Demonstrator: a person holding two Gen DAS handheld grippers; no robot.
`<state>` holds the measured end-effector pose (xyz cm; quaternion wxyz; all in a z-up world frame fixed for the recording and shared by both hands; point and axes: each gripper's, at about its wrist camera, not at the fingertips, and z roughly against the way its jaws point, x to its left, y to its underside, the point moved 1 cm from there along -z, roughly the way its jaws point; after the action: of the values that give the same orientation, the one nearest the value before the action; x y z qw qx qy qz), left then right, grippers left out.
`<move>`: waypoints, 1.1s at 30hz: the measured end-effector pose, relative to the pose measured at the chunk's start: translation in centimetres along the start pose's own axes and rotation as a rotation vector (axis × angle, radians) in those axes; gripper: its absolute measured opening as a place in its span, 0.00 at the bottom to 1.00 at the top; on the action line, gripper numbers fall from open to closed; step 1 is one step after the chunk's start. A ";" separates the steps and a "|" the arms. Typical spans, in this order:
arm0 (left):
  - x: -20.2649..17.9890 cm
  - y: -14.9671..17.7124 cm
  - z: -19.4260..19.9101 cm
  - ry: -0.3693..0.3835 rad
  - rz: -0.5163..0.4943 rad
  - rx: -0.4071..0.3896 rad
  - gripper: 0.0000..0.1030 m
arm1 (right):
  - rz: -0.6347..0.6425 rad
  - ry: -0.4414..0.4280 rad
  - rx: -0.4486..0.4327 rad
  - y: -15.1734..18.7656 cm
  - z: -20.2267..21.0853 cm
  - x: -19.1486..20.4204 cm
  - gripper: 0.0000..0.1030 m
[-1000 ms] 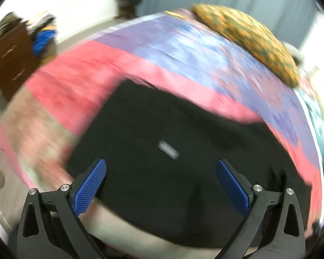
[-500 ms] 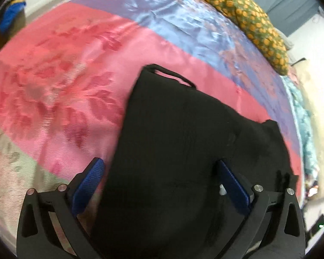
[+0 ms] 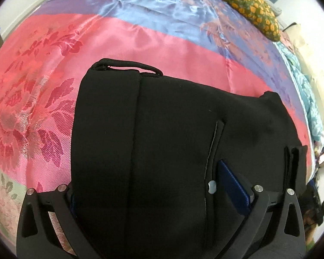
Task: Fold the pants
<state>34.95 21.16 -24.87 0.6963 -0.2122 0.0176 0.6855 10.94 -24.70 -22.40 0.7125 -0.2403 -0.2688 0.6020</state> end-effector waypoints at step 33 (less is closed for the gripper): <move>0.3 0.4 0.0 0.015 0.014 -0.057 1.00 | -0.025 -0.015 -0.054 0.0 1.7 -0.5 0.88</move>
<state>34.61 21.43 -25.07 0.6848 -0.2370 0.0048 0.6891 9.73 -25.17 -21.15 0.7113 -0.2514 -0.2931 0.5874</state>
